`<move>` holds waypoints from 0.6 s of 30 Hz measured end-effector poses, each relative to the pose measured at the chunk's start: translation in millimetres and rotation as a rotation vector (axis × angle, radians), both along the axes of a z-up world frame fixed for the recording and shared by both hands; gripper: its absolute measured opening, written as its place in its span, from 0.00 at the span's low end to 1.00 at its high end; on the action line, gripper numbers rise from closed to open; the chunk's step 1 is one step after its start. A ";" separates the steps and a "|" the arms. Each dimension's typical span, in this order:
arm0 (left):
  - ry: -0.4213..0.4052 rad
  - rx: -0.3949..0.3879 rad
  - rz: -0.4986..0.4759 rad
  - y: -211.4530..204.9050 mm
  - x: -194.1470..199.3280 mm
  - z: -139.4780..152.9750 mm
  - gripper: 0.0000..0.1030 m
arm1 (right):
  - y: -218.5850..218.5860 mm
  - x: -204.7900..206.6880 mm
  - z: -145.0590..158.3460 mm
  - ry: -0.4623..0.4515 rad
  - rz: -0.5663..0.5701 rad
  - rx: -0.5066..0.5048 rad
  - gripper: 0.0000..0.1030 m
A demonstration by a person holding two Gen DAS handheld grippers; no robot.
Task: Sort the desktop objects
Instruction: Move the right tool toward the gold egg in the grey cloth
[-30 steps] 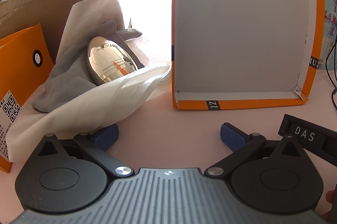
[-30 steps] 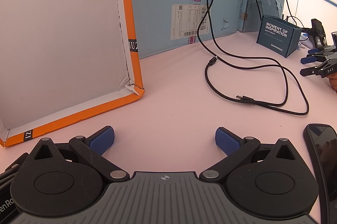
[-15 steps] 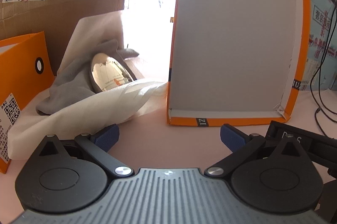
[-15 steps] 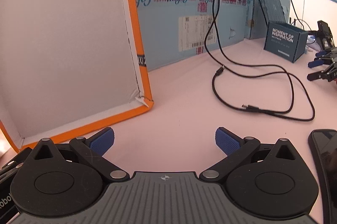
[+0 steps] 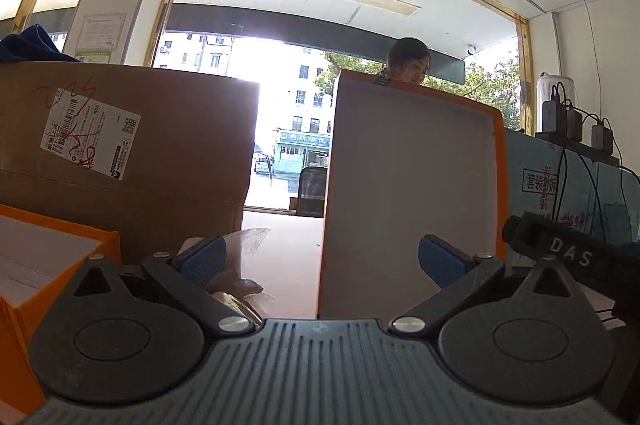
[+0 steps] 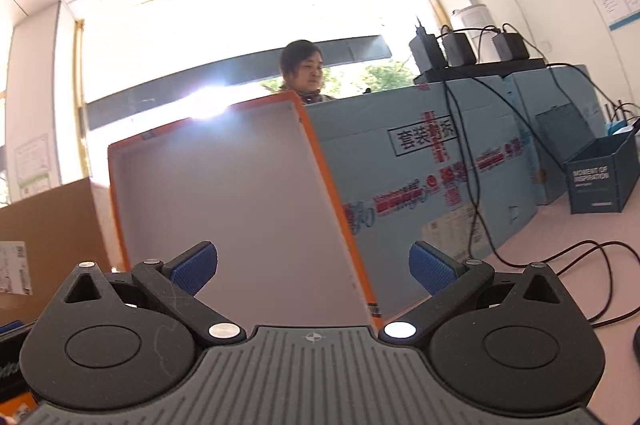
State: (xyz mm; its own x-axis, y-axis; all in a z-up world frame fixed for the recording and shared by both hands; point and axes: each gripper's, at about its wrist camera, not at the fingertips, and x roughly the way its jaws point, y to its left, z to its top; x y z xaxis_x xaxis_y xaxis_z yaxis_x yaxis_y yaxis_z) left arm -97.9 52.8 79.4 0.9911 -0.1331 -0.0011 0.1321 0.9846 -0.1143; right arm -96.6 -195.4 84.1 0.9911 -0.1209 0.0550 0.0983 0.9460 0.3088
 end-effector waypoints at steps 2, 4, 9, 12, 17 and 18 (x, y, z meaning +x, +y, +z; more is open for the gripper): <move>0.008 -0.001 0.046 15.4 7.4 8.8 1.00 | -0.4 -4.6 5.3 0.009 0.041 0.004 1.00; 0.041 0.001 0.096 31.8 15.8 22.6 1.00 | 0.3 -3.6 12.5 0.027 0.099 0.034 1.00; 0.318 -0.164 0.034 86.3 52.4 53.5 1.00 | 23.3 26.3 59.4 0.144 0.257 0.199 1.00; 0.366 -0.223 -0.021 105.2 58.8 58.3 1.00 | 47.2 44.7 92.3 0.156 0.322 0.300 1.00; 0.346 -0.220 0.031 110.9 58.8 57.7 1.00 | 91.1 44.3 97.6 0.108 0.343 0.238 1.00; 0.361 -0.235 0.031 111.8 61.4 55.3 1.00 | 93.8 50.1 90.1 0.130 0.321 0.246 1.00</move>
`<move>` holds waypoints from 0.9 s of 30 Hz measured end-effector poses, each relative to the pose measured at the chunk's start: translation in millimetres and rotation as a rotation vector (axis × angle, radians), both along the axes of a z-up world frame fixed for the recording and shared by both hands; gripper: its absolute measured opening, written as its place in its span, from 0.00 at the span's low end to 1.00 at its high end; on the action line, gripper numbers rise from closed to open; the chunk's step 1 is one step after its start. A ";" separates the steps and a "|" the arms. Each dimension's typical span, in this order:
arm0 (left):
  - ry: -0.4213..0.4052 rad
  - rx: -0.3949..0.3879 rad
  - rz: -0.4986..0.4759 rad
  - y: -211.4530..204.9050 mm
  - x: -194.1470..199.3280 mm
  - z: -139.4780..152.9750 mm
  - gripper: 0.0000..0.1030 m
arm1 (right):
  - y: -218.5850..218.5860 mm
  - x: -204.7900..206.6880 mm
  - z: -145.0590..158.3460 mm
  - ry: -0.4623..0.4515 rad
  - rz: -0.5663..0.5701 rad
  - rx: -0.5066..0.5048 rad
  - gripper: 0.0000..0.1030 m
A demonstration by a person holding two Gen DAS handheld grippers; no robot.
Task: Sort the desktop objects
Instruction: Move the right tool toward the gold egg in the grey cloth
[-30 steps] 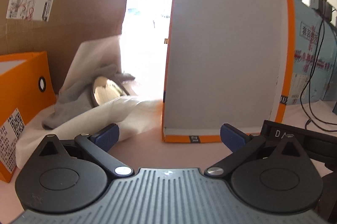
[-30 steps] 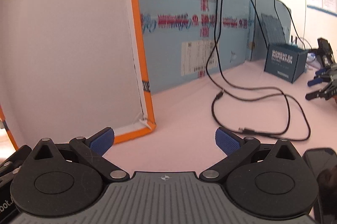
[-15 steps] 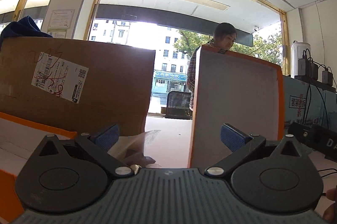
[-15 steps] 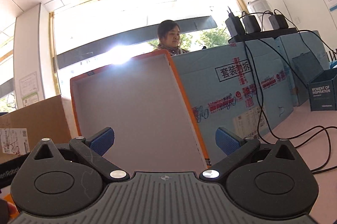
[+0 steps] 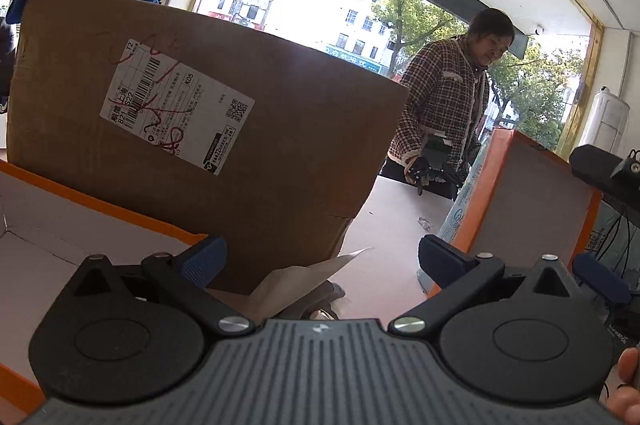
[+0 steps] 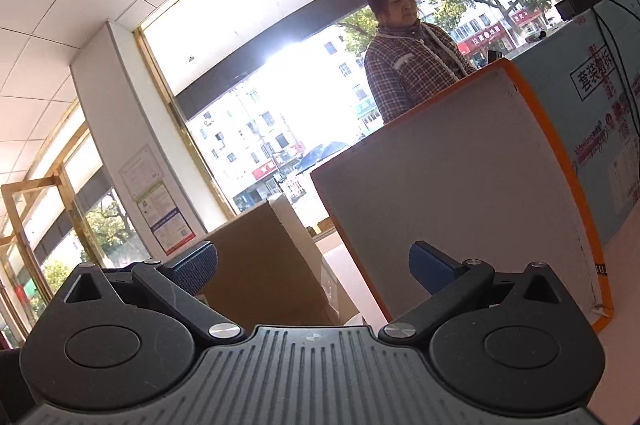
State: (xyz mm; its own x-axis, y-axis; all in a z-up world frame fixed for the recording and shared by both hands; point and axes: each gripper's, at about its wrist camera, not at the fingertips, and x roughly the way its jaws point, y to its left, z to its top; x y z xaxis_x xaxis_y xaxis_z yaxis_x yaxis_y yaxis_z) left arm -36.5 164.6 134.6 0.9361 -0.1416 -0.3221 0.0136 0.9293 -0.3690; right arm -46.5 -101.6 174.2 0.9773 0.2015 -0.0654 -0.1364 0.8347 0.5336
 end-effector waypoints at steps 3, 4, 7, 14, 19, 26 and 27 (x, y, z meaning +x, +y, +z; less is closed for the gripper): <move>0.070 -0.033 -0.018 0.4 11.6 -9.1 1.00 | -12.4 32.1 -24.0 0.153 0.052 0.092 1.00; 0.090 -0.016 -0.024 -3.1 13.7 -11.8 1.00 | -19.9 40.4 -33.5 0.205 0.084 0.161 1.00; 0.092 0.078 -0.062 -19.4 12.5 -18.2 1.00 | -24.8 60.1 -47.7 0.331 0.191 0.193 1.00; 0.168 0.073 -0.147 -19.8 20.1 -29.5 0.97 | -19.5 81.4 -69.5 0.444 0.369 0.298 0.89; 0.208 0.080 -0.171 -21.6 25.1 -39.5 0.95 | -19.7 90.0 -77.7 0.482 0.383 0.304 0.85; 0.219 0.205 -0.245 -38.2 21.3 -42.8 0.80 | -2.4 103.5 -100.8 0.533 0.340 0.196 0.85; 0.241 0.212 -0.283 -41.4 21.6 -44.9 0.80 | 1.4 103.4 -103.8 0.527 0.340 0.173 0.85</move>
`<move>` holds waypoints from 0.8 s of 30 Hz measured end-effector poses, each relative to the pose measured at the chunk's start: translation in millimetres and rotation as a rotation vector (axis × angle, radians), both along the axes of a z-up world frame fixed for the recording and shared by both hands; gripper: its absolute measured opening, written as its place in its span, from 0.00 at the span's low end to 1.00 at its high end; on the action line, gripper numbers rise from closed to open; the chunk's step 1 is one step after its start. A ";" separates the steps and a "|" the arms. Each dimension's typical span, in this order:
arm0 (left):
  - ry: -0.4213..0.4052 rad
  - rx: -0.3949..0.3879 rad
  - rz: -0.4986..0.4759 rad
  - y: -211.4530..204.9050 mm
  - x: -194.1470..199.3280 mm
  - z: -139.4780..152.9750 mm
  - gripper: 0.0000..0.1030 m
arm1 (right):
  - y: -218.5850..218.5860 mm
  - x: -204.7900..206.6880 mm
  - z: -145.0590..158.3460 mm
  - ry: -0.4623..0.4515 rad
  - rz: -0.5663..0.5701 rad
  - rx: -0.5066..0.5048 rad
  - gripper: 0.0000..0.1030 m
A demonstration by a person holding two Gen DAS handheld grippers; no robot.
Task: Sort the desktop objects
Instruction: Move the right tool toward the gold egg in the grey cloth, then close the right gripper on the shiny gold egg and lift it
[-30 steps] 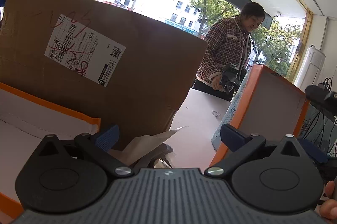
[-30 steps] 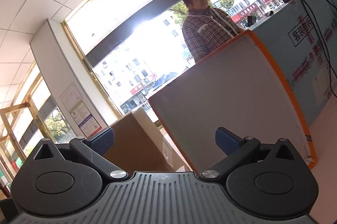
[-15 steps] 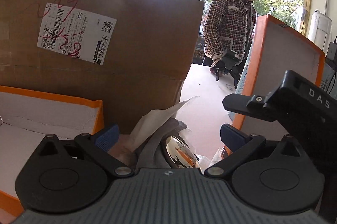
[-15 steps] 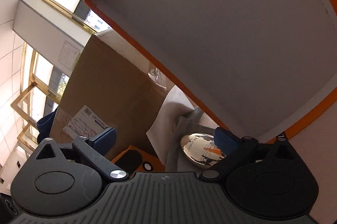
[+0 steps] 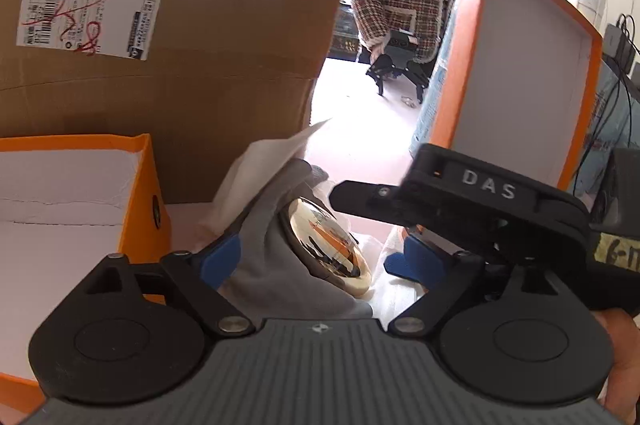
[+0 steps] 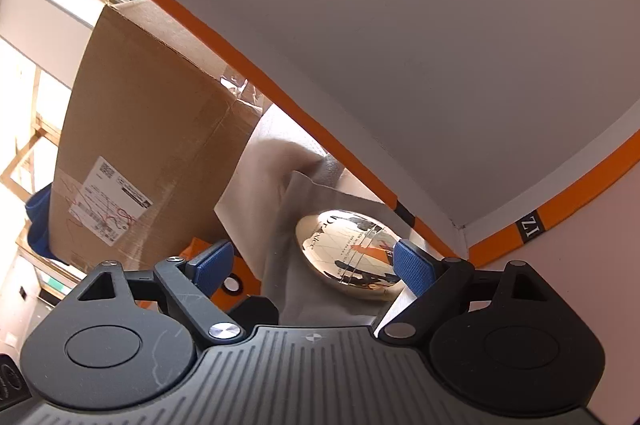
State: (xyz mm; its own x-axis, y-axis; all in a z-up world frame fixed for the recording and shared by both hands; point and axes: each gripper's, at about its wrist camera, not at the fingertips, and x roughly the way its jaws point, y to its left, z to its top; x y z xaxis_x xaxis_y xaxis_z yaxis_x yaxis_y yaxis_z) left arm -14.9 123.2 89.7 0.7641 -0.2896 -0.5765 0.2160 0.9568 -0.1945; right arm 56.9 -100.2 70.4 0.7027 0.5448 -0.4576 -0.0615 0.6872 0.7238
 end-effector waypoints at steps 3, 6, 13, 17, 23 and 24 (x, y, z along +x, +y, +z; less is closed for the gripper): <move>0.041 0.023 -0.055 -8.6 0.5 -8.2 0.77 | 7.5 2.3 -4.2 -0.023 0.013 -0.060 0.85; 0.056 0.051 -0.043 -10.0 2.6 -17.1 0.75 | 5.0 4.2 -10.1 -0.018 0.034 -0.090 0.85; 0.046 0.138 -0.032 -1.7 3.0 -42.2 0.70 | 9.4 8.5 -14.3 -0.039 0.082 -0.155 0.85; -0.009 0.216 -0.053 -5.3 -7.5 -48.2 0.66 | 11.1 10.1 -16.7 -0.042 0.104 -0.190 0.77; -0.020 0.197 -0.026 -1.7 -10.1 -46.0 0.66 | 26.3 10.9 -21.7 -0.079 0.149 -0.333 0.65; -0.021 0.204 -0.025 -1.6 -10.8 -47.2 0.66 | 29.6 11.6 -24.2 -0.077 0.151 -0.361 0.55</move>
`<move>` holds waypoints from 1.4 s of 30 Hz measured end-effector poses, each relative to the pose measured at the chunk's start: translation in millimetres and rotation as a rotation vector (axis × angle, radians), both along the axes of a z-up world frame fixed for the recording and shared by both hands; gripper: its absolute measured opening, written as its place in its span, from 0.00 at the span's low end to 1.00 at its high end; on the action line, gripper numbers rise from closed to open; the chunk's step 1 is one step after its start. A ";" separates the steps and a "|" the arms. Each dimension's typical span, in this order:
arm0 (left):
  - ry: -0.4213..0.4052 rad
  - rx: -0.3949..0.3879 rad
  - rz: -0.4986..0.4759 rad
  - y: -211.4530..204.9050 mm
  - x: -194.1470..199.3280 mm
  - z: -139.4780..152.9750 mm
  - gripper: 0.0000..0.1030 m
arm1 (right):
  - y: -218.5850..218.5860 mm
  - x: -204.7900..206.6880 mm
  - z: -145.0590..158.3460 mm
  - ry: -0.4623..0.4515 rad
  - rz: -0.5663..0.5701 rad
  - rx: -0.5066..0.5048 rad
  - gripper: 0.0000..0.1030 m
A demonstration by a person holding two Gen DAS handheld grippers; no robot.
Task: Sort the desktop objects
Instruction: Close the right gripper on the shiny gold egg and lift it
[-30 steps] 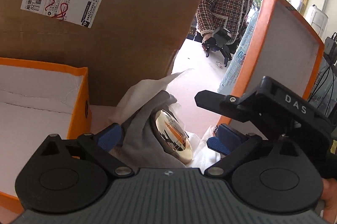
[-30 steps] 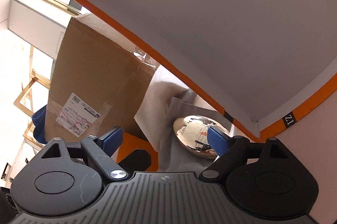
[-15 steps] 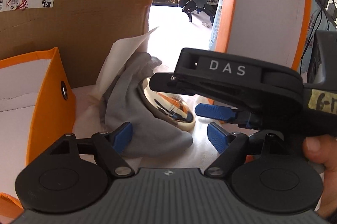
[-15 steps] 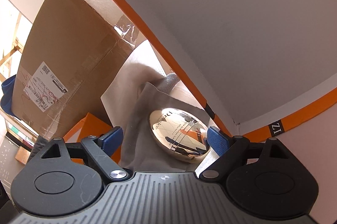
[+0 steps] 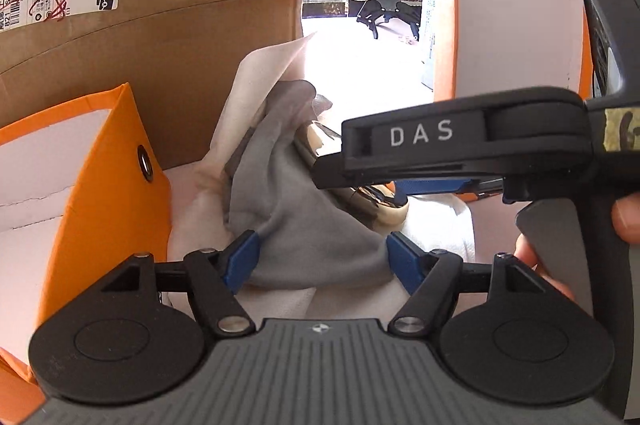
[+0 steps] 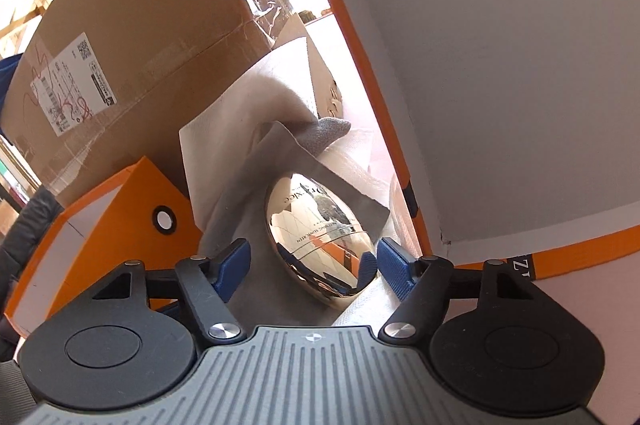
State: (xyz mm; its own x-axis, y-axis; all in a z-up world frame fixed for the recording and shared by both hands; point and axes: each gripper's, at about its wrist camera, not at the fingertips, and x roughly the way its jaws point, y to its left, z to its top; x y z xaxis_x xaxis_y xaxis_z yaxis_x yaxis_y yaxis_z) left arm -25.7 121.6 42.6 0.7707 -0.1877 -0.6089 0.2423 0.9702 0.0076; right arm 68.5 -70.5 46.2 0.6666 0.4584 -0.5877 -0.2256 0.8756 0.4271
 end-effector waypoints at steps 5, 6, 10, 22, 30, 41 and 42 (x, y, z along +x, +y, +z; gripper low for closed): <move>-0.001 -0.005 0.009 2.2 -1.4 -1.3 0.66 | 7.1 -3.5 -2.2 -0.040 -0.005 -0.057 0.54; -0.001 -0.012 0.011 3.5 -1.7 -0.9 0.66 | 8.4 -4.4 -2.5 -0.053 -0.002 -0.068 0.54; -0.007 -0.030 0.012 1.1 -0.6 -1.6 0.66 | 15.7 -7.5 -6.2 -0.115 0.008 -0.117 0.54; -0.198 -0.043 0.018 3.5 -21.9 15.1 0.66 | -24.5 -8.1 5.9 -0.099 0.031 0.141 0.51; -0.191 -0.023 0.006 -2.6 -20.7 3.9 0.67 | -15.2 -7.3 1.4 0.020 0.089 0.263 0.50; -0.289 -0.026 -0.091 -12.7 -37.8 1.4 0.47 | -12.5 -4.6 3.5 0.039 0.098 0.334 0.50; -0.278 -0.041 -0.086 -11.1 -36.9 2.0 0.50 | -12.7 -4.4 3.2 0.043 0.101 0.335 0.50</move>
